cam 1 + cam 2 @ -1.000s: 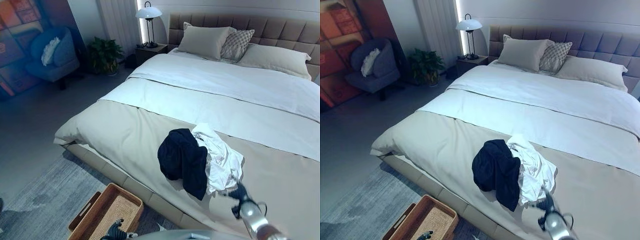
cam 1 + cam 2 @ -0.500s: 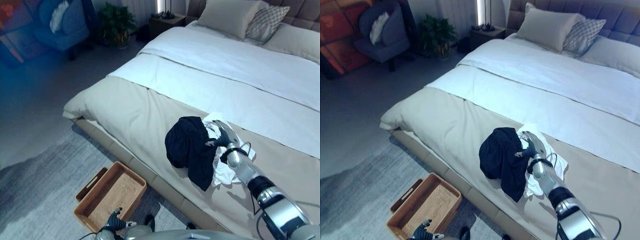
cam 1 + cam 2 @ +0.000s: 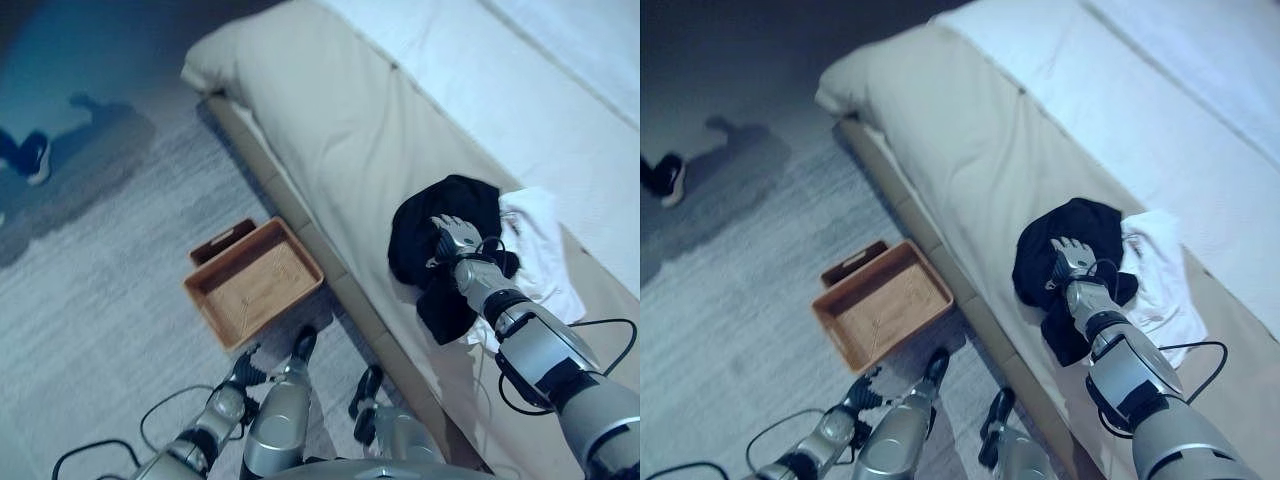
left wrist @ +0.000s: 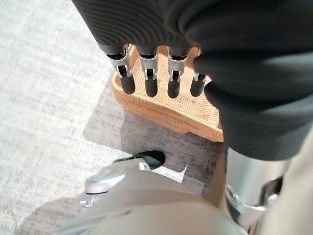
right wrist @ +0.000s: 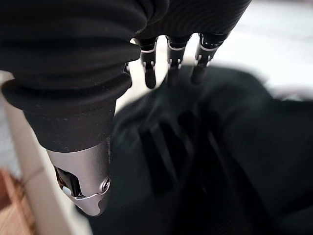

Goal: Pick up clothes into the bucket

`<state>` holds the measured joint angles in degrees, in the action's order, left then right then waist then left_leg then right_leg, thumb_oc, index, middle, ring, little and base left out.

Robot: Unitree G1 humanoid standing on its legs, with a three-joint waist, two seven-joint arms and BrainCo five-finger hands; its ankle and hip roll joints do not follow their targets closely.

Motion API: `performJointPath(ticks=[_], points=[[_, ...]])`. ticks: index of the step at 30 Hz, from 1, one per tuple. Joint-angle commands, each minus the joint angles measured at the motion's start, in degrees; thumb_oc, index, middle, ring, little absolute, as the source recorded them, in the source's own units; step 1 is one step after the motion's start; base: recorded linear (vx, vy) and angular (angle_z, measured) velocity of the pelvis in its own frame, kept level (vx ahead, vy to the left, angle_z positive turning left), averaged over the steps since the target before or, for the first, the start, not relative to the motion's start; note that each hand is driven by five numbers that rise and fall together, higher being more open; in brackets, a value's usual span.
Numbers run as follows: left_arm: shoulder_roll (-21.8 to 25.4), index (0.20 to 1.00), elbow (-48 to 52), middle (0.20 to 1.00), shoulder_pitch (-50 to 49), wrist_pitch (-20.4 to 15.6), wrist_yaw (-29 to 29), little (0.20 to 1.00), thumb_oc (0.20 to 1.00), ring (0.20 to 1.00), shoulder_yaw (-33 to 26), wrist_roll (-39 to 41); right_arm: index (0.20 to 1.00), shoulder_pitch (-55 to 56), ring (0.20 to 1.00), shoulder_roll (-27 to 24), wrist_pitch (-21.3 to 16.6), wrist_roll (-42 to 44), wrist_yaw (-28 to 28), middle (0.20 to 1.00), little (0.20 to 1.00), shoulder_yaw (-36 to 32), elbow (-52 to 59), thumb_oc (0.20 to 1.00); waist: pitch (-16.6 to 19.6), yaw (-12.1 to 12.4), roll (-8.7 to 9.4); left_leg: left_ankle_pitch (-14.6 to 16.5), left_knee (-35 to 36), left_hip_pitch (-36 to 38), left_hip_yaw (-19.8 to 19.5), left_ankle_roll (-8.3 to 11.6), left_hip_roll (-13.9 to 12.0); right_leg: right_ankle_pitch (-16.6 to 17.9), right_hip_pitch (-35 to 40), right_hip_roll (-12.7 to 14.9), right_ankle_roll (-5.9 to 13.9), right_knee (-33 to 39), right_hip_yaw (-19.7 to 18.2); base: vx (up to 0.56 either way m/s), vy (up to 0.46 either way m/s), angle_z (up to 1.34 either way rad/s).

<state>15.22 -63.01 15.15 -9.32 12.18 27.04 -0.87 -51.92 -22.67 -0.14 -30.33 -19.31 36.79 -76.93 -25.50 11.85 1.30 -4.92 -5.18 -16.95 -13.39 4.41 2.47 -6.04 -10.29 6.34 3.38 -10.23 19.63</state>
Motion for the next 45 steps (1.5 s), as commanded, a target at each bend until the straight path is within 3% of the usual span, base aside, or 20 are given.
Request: performJointPath(ticks=[1,3,8,9,14,21,30,32,37,45], points=[[-1.12,1.0,1.65,1.0,1.45,-0.9,1.39,1.0,1.0,1.0,1.67,2.13,1.0,-3.91,1.0,-3.19,1.99,0.29,-0.99,1.0,1.0,1.96,-0.19,1.0,-1.42,-0.65,-0.6,3.74,-5.24,-0.92,-0.44,-2.49,2.66,1.37,-2.34,5.69,2.06,-6.57,0.47,-0.14,0.009,0.26],[-1.2,1.0,2.74,1.0,4.63,-1.08,1.89,1.0,1.0,1.0,2.86,3.37,1.0,-5.39,1.0,-4.28,2.24,2.53,-0.89,1.0,1.0,0.71,-1.49,1.0,-4.19,-0.71,-1.84,3.56,-7.24,-4.46,-1.51,-2.44,3.63,0.24,-6.13,6.72,1.61,-10.09,1.05,-0.1,0.011,0.38],[-1.78,1.0,3.6,1.0,7.35,-0.87,2.37,1.0,1.0,1.0,3.9,4.23,1.0,-6.73,1.0,-5.58,2.7,4.63,-1.42,1.0,1.0,-0.32,-2.07,1.0,-4.29,-1.12,-2.54,2.74,-7.58,-8.29,-2.09,-2.51,4.21,-0.11,-10.26,7.73,1.49,-11.97,1.75,0.0,-0.018,0.18],[-2.11,1.0,4.3,1.0,7.58,-0.86,2.6,1.0,1.0,1.0,4.07,4.92,0.2,-6.86,0.2,-6.17,2.63,5.9,-0.95,0.2,0.2,-0.59,-2.3,0.2,-4.29,-1.24,-2.39,4.37,-7.92,-8.33,-2.12,-2.45,4.35,-1.9,-10.64,7.86,1.93,-12.91,0.98,0.08,-0.066,0.1],[-2.16,1.0,5.1,1.0,7.22,-0.81,3.14,1.0,1.0,1.0,4.53,5.65,0.2,-10.72,0.2,-9.28,2.6,9.35,-1.53,0.2,0.2,-2.19,-3.42,0.2,-4.29,-1.79,-2.62,4.21,-7.72,-9.45,-1.97,-2.52,4.28,-2.04,-12.34,8.07,1.77,-13.1,0.55,0.01,-0.004,0.08],[-1.4,1.0,5.1,1.0,6.65,-1.35,4.01,1.0,1.0,1.0,4.3,5.8,0.2,-16.84,0.2,-17.39,0.41,16.94,-5.92,0.2,0.2,-3.71,0.89,0.2,-4.29,-2.9,-2.03,3.47,-6.11,-8.77,-1.88,-2.31,3.82,-1.15,-12.45,7.87,1.82,-11.64,-0.24,-0.01,0.0,0.0],[0.58,1.0,6.11,1.0,4.0,-1.62,4.7,1.0,1.0,1.0,2.21,5.33,0.2,-23.75,0.2,-25.62,-2.51,23.95,-11.79,0.2,0.2,-4.56,14.08,0.2,-4.29,-5.29,0.0,1.28,-3.81,-5.48,-1.42,-1.76,2.96,1.9,-9.05,7.14,1.77,-7.55,-0.66,-0.04,0.013,-0.05],[1.18,1.0,7.05,1.0,2.89,-1.66,4.97,1.0,1.0,1.0,0.55,5.37,0.2,-24.61,0.2,-28.25,-2.89,24.32,-13.71,0.2,0.2,-6.25,22.92,0.2,-4.28,-6.32,1.06,1.56,-3.19,-2.81,-0.39,-1.63,2.34,2.52,-6.53,6.58,2.01,-6.01,-1.58,-0.01,0.005,-0.1],[2.33,1.0,9.23,1.0,0.01,-1.89,4.81,1.0,1.0,1.0,-0.7,5.03,0.2,-23.42,0.2,-30.5,-3.82,25.23,-15.45,0.2,0.2,-9.52,29.73,0.2,-1.34,-7.26,2.24,1.98,-1.62,0.22,1.59,-1.58,1.42,3.54,-3.67,5.45,2.6,-3.06,-2.93,0.03,0.02,-0.28],[6.05,1.0,29.18,1.0,-2.83,-3.83,-0.72,1.0,1.0,1.0,-3.88,14.87,0.2,-20.67,0.2,-35.37,-5.19,27.16,-12.34,0.2,0.2,-12.91,41.74,0.2,5.94,-9.83,2.93,2.11,2.97,7.89,4.59,-1.4,0.68,4.42,3.23,3.5,3.39,2.05,-4.3,0.06,0.012,-0.22]])
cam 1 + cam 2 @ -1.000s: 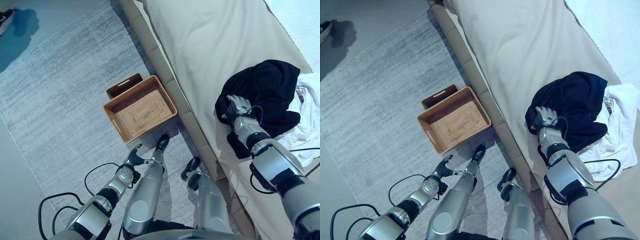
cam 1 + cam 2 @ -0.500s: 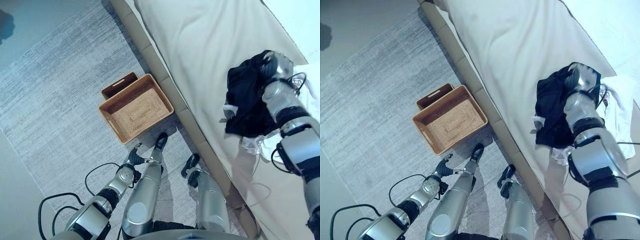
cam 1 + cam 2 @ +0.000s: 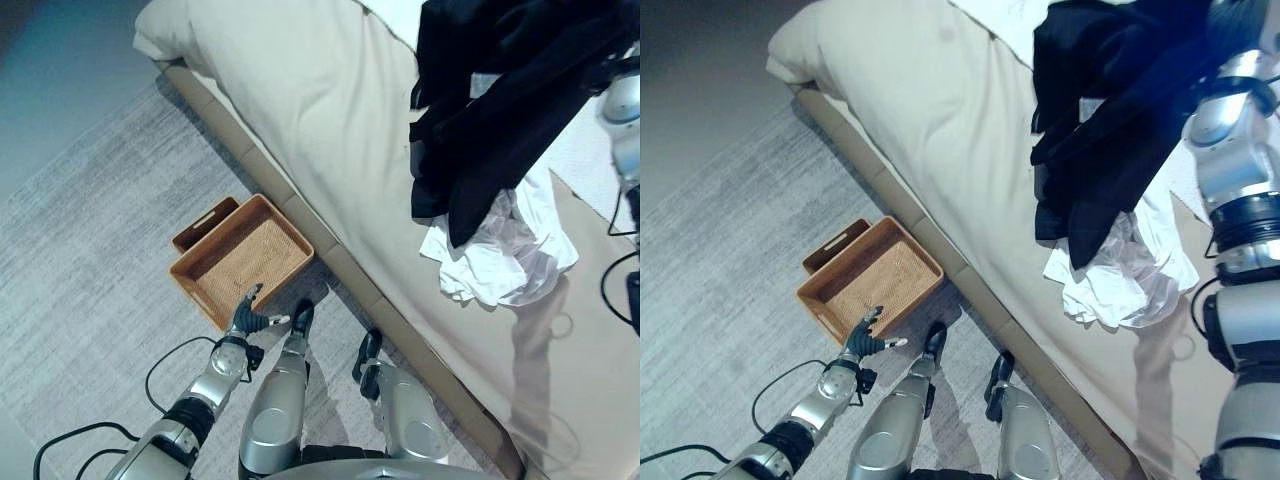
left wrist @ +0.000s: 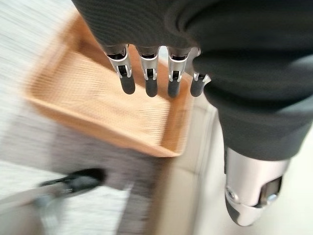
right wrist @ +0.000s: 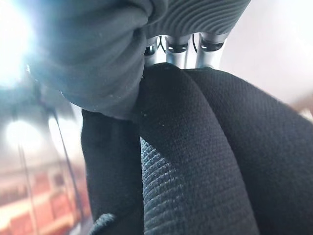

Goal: Pick up clothes into the bucket

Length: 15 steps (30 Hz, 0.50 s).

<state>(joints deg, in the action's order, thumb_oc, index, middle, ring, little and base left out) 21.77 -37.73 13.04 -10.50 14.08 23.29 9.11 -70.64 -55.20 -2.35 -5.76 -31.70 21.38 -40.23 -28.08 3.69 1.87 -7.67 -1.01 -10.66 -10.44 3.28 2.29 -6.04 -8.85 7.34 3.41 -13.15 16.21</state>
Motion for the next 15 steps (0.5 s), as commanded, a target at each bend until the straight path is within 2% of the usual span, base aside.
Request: performJointPath(ticks=[1,4,5,6,9,11,15], points=[[0.49,1.0,7.07,1.0,-0.43,-2.4,-3.68,1.0,1.0,1.0,-0.05,5.46,0.2,-1.66,0.2,-3.26,-2.91,2.82,1.22,0.2,0.2,2.81,5.62,0.2,9.2,-2.05,2.34,4.81,-0.72,2.28,1.75,-0.22,0.84,4.45,2.4,2.37,3.37,5.31,-0.8,0.07,0.01,-0.12],[4.27,1.0,17.29,1.0,2.27,-2.51,-5.92,1.0,1.0,1.0,0.11,7.6,0.2,-1.27,0.2,-3.33,-3.21,4.7,4.79,0.2,0.2,4.5,6.57,0.2,11.5,-3.51,2.35,5.07,0.2,4.46,2.99,-0.09,0.4,4.88,4.18,1.85,3.64,6.73,-1.37,0.05,0.026,-0.05],[4.33,1.0,17.43,1.0,2.26,-2.41,-5.95,1.0,1.0,1.0,0.06,7.64,0.2,-1.34,0.2,-3.34,-3.21,4.72,4.81,0.2,0.2,4.51,6.55,0.2,11.51,-3.53,2.35,4.8,0.26,4.3,2.99,-0.14,0.44,5.22,4.09,1.86,3.67,6.93,-1.37,0.09,0.019,-0.06],[6.25,1.0,23.07,1.0,4.95,-2.75,-7.34,1.0,1.0,1.0,0.31,11.47,0.2,-0.41,0.2,-2.37,-3.44,6.35,6.76,0.2,0.2,5.29,7.69,0.2,13.12,-4.31,2.52,5.79,0.23,5.83,4.65,-0.22,-0.03,5.34,5.24,1.27,3.96,7.85,-2.7,0.05,0.024,-0.09],[7.97,1.0,25.58,1.0,8.74,-2.75,-8.27,1.0,1.0,1.0,1.13,13.75,0.2,0.85,0.2,-2.21,-3.73,7.36,9.35,0.2,0.2,6.67,8.9,0.2,14.9,-4.93,2.72,6.41,-0.07,6.86,6.18,-0.47,-0.52,5.72,5.77,0.74,4.03,8.51,-4.29,0.12,0.009,-0.44],[9.75,1.0,27.45,1.0,15.03,-2.87,-8.06,1.0,1.0,1.0,2.79,15.56,0.2,3.21,0.2,-2.05,-3.97,9.01,12.65,0.2,0.2,8.15,10.9,0.2,16.97,-5.5,2.94,7.32,-0.3,8.57,7.41,-0.64,-1.05,5.45,6.79,0.22,4.05,8.39,-5.96,0.12,-0.017,-0.44],[10.05,1.0,26.6,1.0,25.12,-2.68,-7.85,1.0,1.0,1.0,7.25,18.72,0.2,4.86,0.2,-1.25,-3.6,12.21,16.83,0.2,0.2,10.66,13.02,0.2,19.24,-6.33,2.6,8.14,0.1,11.12,8.8,-0.79,-1.51,5.08,8.35,-0.36,4.14,8.53,-7.73,0.08,-0.011,-0.29]])
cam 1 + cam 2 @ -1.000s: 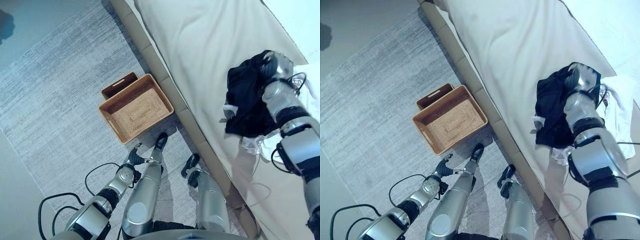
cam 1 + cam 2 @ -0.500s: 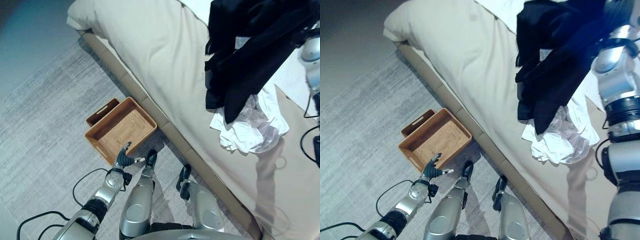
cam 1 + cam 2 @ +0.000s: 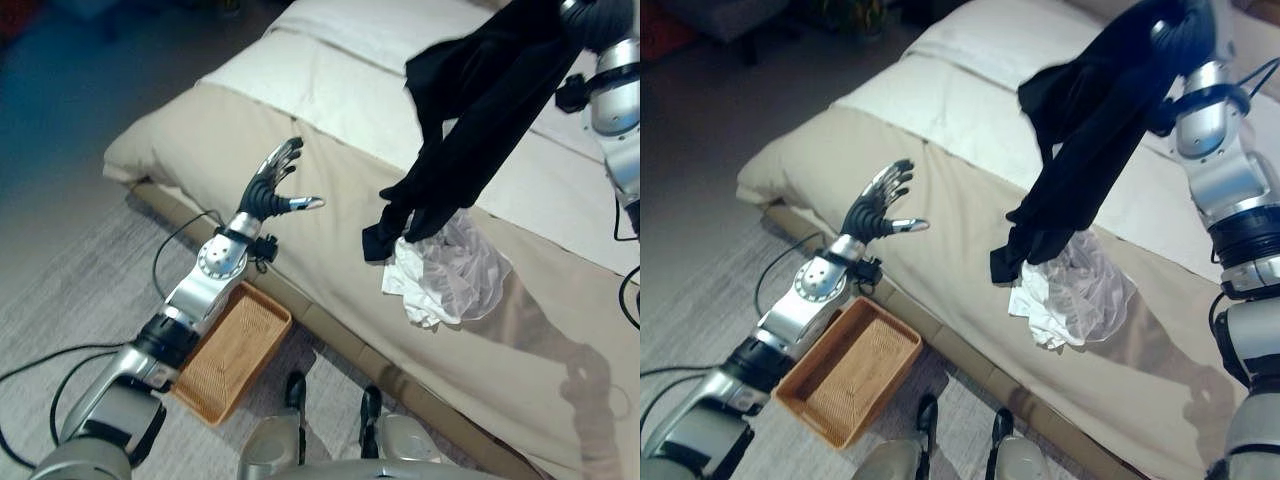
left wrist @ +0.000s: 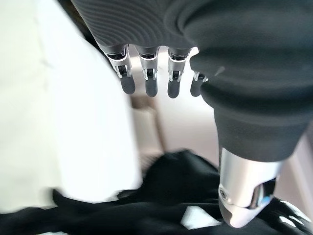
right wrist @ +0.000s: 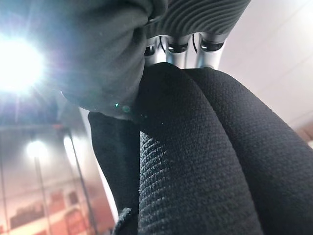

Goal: Pick up clothes into the bucket

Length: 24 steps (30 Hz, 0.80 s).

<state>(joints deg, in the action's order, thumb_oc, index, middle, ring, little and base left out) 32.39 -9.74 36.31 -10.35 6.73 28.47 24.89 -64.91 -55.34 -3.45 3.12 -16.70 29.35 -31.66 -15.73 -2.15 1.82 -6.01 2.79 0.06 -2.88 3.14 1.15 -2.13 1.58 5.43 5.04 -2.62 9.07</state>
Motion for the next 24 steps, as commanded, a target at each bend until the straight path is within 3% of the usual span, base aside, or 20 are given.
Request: performJointPath(ticks=[1,6,11,18,24], points=[[-0.58,1.0,-1.42,1.0,1.9,-2.83,-0.5,1.0,1.0,1.0,2.11,2.96,0.2,-0.85,0.2,-1.14,-2.49,3.35,1.85,0.2,0.2,2.66,4.47,0.2,6.84,-0.41,2.66,6.5,-3.69,0.46,1.28,-0.65,-0.39,1.17,-2.03,1.53,2.51,-1.99,-0.64,0.07,-0.018,-0.33],[-0.1,1.0,-4.47,1.0,12.78,-1.06,-2.29,1.0,1.0,1.0,10.36,5.58,0.2,-2.46,0.2,0.6,-2.09,6.01,6.44,0.2,0.2,8.82,6.87,0.2,9.52,-1.28,1.72,7.57,-4.16,2.9,2.97,-0.69,-0.74,1.38,0.4,1.06,2.67,-0.41,-2.83,0.06,-0.018,-0.25],[-2.08,1.0,-7.84,1.0,16.11,-0.46,-2.48,1.0,1.0,1.0,12.94,5.82,0.2,-2.35,0.2,-0.32,-2.32,7.43,8.74,0.2,0.2,11.04,11.4,0.2,10.51,-1.67,1.22,7.61,-4.0,3.85,3.44,-0.36,-0.99,1.52,1.82,0.99,2.67,0.86,-3.04,0.02,-0.011,-0.1],[-11.63,1.0,-21.04,1.0,18.76,2.66,0.58,1.0,1.0,1.0,12.87,-1.69,0.2,0.37,0.2,-1.98,-3.49,9.68,11.12,0.2,0.2,10.37,21.45,0.2,10.91,-2.73,0.57,7.31,-3.59,4.65,3.25,-0.1,-1.09,1.54,3.48,1.05,2.42,2.08,-2.3,0.0,0.0,0.0],[-16.36,1.0,-25.9,1.0,20.14,4.19,-0.04,1.0,1.0,1.0,14.39,-0.96,0.2,2.2,0.2,-1.63,-4.3,12.51,11.86,0.2,0.2,8.25,27.83,0.2,10.82,-3.13,0.03,7.01,-3.35,4.89,2.95,0.02,-1.14,1.77,4.21,1.03,2.38,2.65,-1.53,0.0,0.0,0.0]])
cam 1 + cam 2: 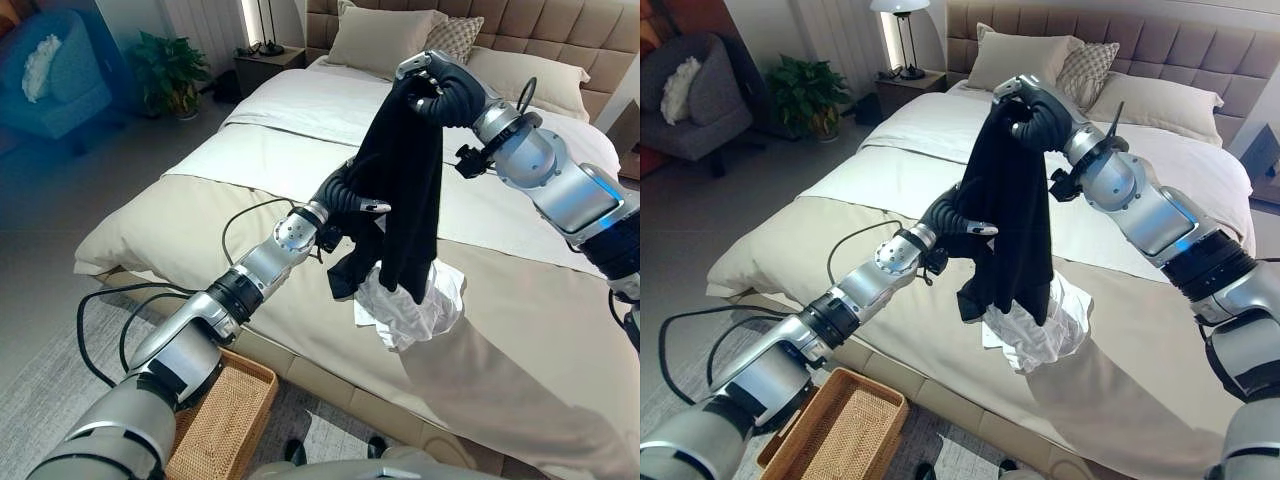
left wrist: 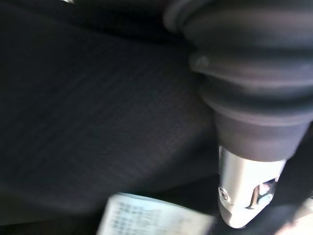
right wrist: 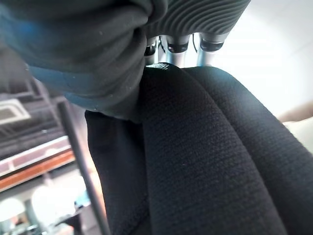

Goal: Pick up clothes into the bucket

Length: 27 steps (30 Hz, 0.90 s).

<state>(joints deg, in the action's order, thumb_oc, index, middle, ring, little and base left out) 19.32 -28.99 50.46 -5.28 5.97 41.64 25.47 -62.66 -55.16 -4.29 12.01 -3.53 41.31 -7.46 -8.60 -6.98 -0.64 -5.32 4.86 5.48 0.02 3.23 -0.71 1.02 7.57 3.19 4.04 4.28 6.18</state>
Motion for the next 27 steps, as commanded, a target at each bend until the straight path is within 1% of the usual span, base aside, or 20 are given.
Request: performJointPath(ticks=[1,4,5,7,8,9,10,11,12,13,14,15,17,20,21,22,23,24,26,27], points=[[-3.98,1.0,-7.38,1.0,6.4,-0.7,0.76,1.0,1.0,1.0,1.29,-1.69,0.2,0.27,0.2,-1.57,-3.53,3.56,-1.32,0.2,0.2,-4.12,4.39,0.2,3.67,1.64,2.42,6.26,-5.37,-0.53,-0.02,-0.07,0.71,-1.37,-1.77,3.25,3.38,-4.19,1.46,-0.01,-0.006,0.07],[-6.85,1.0,-10.08,1.0,6.48,-0.15,0.45,1.0,1.0,1.0,1.55,-0.09,0.2,0.29,0.2,-0.34,-3.56,3.71,-1.21,0.2,0.2,-4.47,5.81,0.2,3.57,1.43,2.23,6.15,-5.32,-0.45,-0.25,-0.03,0.7,-1.25,-1.63,3.26,3.34,-4.07,1.72,-0.01,-0.004,0.06],[-6.85,1.0,-10.08,1.0,6.48,-0.15,0.44,1.0,1.0,1.0,1.55,-0.09,0.2,0.3,0.2,-0.34,-3.56,3.71,-1.21,0.2,0.2,-4.48,5.82,0.2,3.57,1.43,2.23,6.15,-5.32,-0.45,-0.25,-0.03,0.7,-1.25,-1.62,3.26,3.34,-4.07,1.72,0.0,0.0,0.0],[-7.67,1.0,-9.3,1.0,7.31,-0.09,-0.45,1.0,1.0,1.0,2.79,3.02,0.2,-0.62,0.2,0.24,-3.51,4.03,-0.93,0.2,0.2,-3.49,6.61,0.2,3.54,1.42,2.11,6.04,-5.34,-0.49,-0.33,0.02,0.68,-1.18,-1.54,3.26,3.31,-4.04,1.76,0.0,0.0,0.0],[-7.67,1.0,-9.3,1.0,7.31,-0.09,-0.46,1.0,1.0,1.0,2.78,3.02,0.2,-0.64,0.2,0.24,-3.52,4.03,-0.93,0.2,0.2,-3.48,6.61,0.2,3.53,1.41,2.11,6.04,-5.34,-0.49,-0.33,0.02,0.68,-1.18,-1.54,3.26,3.31,-4.04,1.76,0.0,0.0,0.0],[-5.77,1.0,-5.38,1.0,8.32,-0.78,-3.47,1.0,1.0,1.0,5.05,8.48,0.2,-0.85,0.2,0.36,-3.86,6.14,-0.54,0.2,0.2,-3.23,7.21,0.2,3.62,1.27,1.88,5.97,-5.25,-0.41,-0.27,0.12,0.61,-1.1,-1.5,3.24,3.36,-3.95,1.87,0.0,0.0,0.0],[-4.01,1.0,-2.84,1.0,8.58,-0.81,-4.97,1.0,1.0,1.0,6.65,12.02,0.2,-0.99,0.2,0.15,-4.04,6.77,-0.36,0.2,0.2,-2.95,7.63,0.2,3.75,1.16,1.75,5.92,-5.1,-0.31,-0.22,0.19,0.53,-1.01,-1.4,3.24,3.41,-3.81,1.97,0.0,0.0,0.0],[-2.07,0.749,-0.34,0.749,8.44,-0.63,-6.61,0.749,0.749,0.749,7.81,16.34,0.2,-0.5,0.2,0.04,-4.36,7.63,-0.39,0.2,0.2,-3.17,7.77,0.2,3.93,1.13,1.64,5.91,-5.01,-0.22,-0.14,0.23,0.51,-0.97,-1.28,3.2,3.45,-3.62,2.02,0.0,0.0,0.0],[-2.06,0.749,-0.33,0.749,8.44,-0.63,-6.61,0.749,0.749,0.749,7.81,16.35,0.2,-0.49,0.2,0.05,-4.36,7.62,-0.38,0.2,0.2,-3.18,7.78,0.2,3.92,1.13,1.65,5.91,-5.01,-0.21,-0.14,0.23,0.51,-0.97,-1.28,3.2,3.45,-3.61,2.02,0.0,0.0,0.0],[2.53,0.2,4.39,0.2,8.96,-0.41,-8.82,0.2,0.2,0.2,9.28,22.94,0.548,0.06,0.548,-0.67,-4.54,7.72,-0.44,0.548,0.548,-3.3,8.14,0.548,4.21,1.18,1.46,5.83,-4.84,-0.04,-0.17,0.32,0.43,-0.84,-1.19,3.14,3.5,-3.48,1.99,0.0,0.0,0.0],[4.17,0.2,6.11,0.2,8.74,0.08,-9.73,0.2,0.2,0.2,9.83,25.27,0.881,0.79,0.881,-1.11,-4.71,7.69,-0.46,0.881,0.881,-3.59,8.38,0.881,4.34,1.19,1.33,5.76,-4.73,0.02,-0.25,0.42,0.41,-0.83,-1.06,3.11,3.49,-3.35,2.08,0.0,0.0,0.0],[6.39,0.2,7.61,0.2,8.53,-0.01,-10.11,0.2,0.2,0.2,10.07,26.45,1.0,1.86,1.0,-1.43,-4.75,7.73,-0.54,1.0,1.0,-4.27,8.42,1.0,4.44,1.27,1.38,5.68,-4.61,0.06,-0.26,0.48,0.38,-0.82,-0.97,3.07,3.47,-3.26,2.22,0.0,0.0,0.0],[10.29,0.2,10.51,0.2,7.98,0.05,-10.89,0.2,0.2,0.2,10.42,28.48,1.0,3.92,1.0,-2.54,-4.79,7.52,-0.86,1.0,1.0,-5.56,8.4,1.0,4.5,1.46,1.24,5.53,-4.35,0.1,-0.48,0.56,0.34,-0.83,-0.79,3.04,3.4,-3.17,2.48,0.0,0.0,0.0],[16.29,0.2,12.83,0.2,6.7,-0.27,-10.27,0.2,0.2,0.2,9.56,26.5,1.0,8.59,1.0,-4.86,-4.55,6.64,-1.79,1.0,1.0,-9.56,7.76,1.0,4.21,1.88,1.1,5.28,-4.29,-0.08,-0.93,0.65,0.42,-0.87,-0.67,2.99,3.28,-3.2,3.12,-0.01,-0.009,0.04],[18.77,0.2,14.01,0.2,5.43,-0.46,-10.18,0.2,0.2,0.2,8.26,26.44,1.0,11.24,1.0,-5.64,-4.49,6.45,-2.13,1.0,1.0,-12.23,8.04,1.0,4.13,2.08,1.1,5.27,-4.41,-0.2,-1.11,0.67,0.47,-0.91,-0.7,3.01,3.25,-3.29,3.32,-0.01,-0.007,0.1],[20.37,0.2,14.44,0.2,4.19,-0.65,-10.0,0.2,0.2,0.2,7.16,26.07,1.0,13.07,1.0,-5.9,-4.45,6.47,-2.5,1.0,1.0,-14.12,7.89,1.0,3.91,2.21,0.93,5.28,-4.54,-0.29,-1.17,0.66,0.49,-0.91,-0.74,3.03,3.25,-3.34,3.44,-0.01,-0.004,0.13],[20.41,0.2,14.52,0.2,4.16,-0.63,-9.98,0.2,0.2,0.2,7.26,26.05,1.0,13.39,1.0,-5.89,-4.41,6.43,-2.48,1.0,1.0,-14.39,8.05,1.0,3.95,2.25,1.02,5.29,-4.56,-0.29,-1.19,0.66,0.49,-0.92,-0.72,3.03,3.25,-3.34,3.46,-0.01,-0.001,0.16],[23.79,0.2,14.56,0.2,0.52,-0.74,-9.36,0.2,0.2,0.2,3.93,25.01,1.0,18.52,1.0,-5.44,-4.52,7.16,-2.89,1.0,1.0,-19.28,7.86,1.0,3.44,2.59,0.78,5.33,-4.81,-0.49,-1.39,0.59,0.54,-0.92,-0.81,3.04,3.24,-3.39,3.67,-0.02,0.003,0.14],[26.24,0.2,14.18,0.2,-3.12,-0.84,-8.19,0.2,0.2,0.2,0.09,22.79,1.0,24.37,1.0,-4.43,-4.42,7.75,-3.32,1.0,1.0,-24.31,7.52,1.0,3.18,2.93,0.7,5.44,-5.09,-0.59,-1.53,0.52,0.58,-1.02,-0.61,3.05,3.19,-3.35,3.91,-0.01,0.002,0.04],[26.25,0.2,14.27,0.2,-3.13,-0.81,-8.16,0.2,0.2,0.2,0.26,22.75,1.0,24.91,1.0,-4.4,-4.34,7.7,-3.29,1.0,1.0,-24.76,7.79,1.0,3.24,3.03,0.82,5.46,-5.11,-0.58,-1.56,0.52,0.59,-1.03,-0.57,3.06,3.19,-3.33,3.93,0.0,0.0,0.0]])
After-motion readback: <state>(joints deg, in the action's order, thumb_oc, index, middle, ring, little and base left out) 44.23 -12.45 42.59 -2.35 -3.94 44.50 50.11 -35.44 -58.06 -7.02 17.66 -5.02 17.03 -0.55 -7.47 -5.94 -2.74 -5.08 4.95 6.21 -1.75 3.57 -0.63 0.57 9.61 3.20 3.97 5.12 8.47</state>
